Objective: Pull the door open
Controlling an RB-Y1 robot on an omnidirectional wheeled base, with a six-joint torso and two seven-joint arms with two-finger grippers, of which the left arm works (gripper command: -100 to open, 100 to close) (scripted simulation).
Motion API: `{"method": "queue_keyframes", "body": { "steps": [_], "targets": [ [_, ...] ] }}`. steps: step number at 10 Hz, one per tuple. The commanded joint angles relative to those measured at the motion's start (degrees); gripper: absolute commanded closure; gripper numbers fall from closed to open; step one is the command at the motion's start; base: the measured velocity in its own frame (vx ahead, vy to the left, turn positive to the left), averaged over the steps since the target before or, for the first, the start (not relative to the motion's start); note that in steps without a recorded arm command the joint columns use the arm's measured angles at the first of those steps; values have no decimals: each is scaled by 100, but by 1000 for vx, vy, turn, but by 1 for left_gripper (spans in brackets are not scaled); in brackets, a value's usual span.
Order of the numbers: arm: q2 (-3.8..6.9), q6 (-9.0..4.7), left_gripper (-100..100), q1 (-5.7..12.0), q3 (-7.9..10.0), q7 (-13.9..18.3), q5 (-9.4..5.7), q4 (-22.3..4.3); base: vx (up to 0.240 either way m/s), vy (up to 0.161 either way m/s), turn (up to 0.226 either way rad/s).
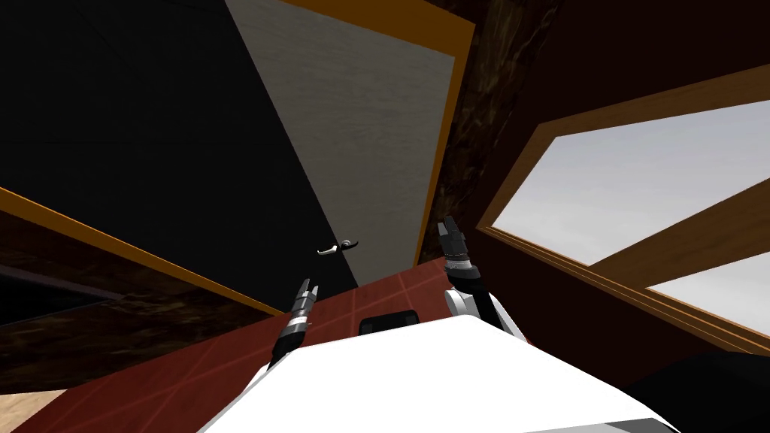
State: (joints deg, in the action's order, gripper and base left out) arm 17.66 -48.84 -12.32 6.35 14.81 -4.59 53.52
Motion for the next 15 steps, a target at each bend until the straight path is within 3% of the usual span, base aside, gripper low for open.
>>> {"method": "queue_keyframes", "body": {
  "steps": [1, 3, 8, 9, 11, 15],
  "targets": [
    [16, -49, -100, 54, 8, 25, -15, -164, 90, -4, -39],
    [70, -158, -100, 133, 26, 94, -50, -493, 143, 1, -68],
    [138, -300, -100, 238, 48, 183, -94, -913, 99, 20, -42],
    [129, -282, -100, 242, 45, 169, -88, -884, 33, 3, -6],
    [280, -206, -100, 132, 287, 114, -202, -1068, 55, 69, 127],
    [350, -119, -100, 121, 458, 40, -281, -1206, 72, 66, 37]
  ]
}}
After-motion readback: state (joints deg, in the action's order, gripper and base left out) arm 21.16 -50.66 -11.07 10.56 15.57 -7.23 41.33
